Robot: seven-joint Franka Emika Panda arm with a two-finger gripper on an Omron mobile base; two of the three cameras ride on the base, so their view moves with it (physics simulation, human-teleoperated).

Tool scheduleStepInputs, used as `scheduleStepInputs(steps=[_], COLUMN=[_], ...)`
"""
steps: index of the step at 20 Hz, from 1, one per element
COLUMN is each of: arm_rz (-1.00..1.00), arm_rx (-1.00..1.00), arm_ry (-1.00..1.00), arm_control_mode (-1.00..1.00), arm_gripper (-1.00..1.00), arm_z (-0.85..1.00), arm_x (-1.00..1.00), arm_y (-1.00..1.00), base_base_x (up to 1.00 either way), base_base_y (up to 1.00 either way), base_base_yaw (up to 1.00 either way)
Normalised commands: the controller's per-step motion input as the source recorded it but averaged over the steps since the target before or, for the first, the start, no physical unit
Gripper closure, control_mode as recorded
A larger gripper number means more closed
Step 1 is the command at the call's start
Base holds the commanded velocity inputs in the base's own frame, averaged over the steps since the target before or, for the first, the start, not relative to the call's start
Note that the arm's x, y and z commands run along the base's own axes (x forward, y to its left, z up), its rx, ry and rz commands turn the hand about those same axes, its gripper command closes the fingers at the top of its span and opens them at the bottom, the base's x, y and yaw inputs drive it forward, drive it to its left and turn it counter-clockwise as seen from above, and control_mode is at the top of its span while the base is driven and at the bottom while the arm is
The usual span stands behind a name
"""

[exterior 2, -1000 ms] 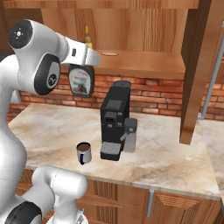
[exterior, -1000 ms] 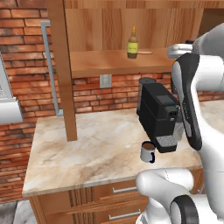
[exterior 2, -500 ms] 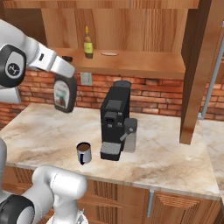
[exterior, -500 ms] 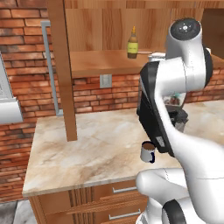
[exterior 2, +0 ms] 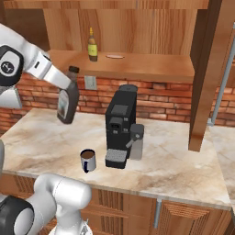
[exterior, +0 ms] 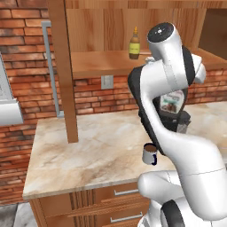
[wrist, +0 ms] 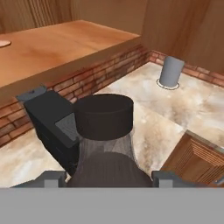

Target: Pick the syrup bottle and honey bottle from the cabinet and place them next to the mug.

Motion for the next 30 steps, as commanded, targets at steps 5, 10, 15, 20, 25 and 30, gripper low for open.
scheduleStepInputs(steps=[5,10,15,20,25,30], arm_rz=[-0.09,-0.01,0.00,0.00,0.00,0.00], arm_rx=[0.00,0.00,-0.01,-0.08,-0.08,-0.06], arm_ry=[-0.09,-0.23,-0.16,0.00,0.02,0.07], arm_control_mode=[-1.00,-1.00,-1.00,-1.00,-1.00,-1.00], arm_gripper=[1.00,1.00,1.00,1.00,1.00,1.00], arm_z=[-0.29,-0.05,-0.01,-0.28,-0.13,-0.10], arm_x=[-0.22,-0.69,-0.61,-0.11,0.00,0.07], arm_y=[0.00,0.00,0.00,0.01,0.20,0.30], base_base_x=[0.00,0.00,0.00,0.00,0.00,0.00], base_base_y=[0.00,0.00,0.00,0.00,0.00,0.00], base_base_yaw=[0.00,0.00,0.00,0.00,0.00,0.00])
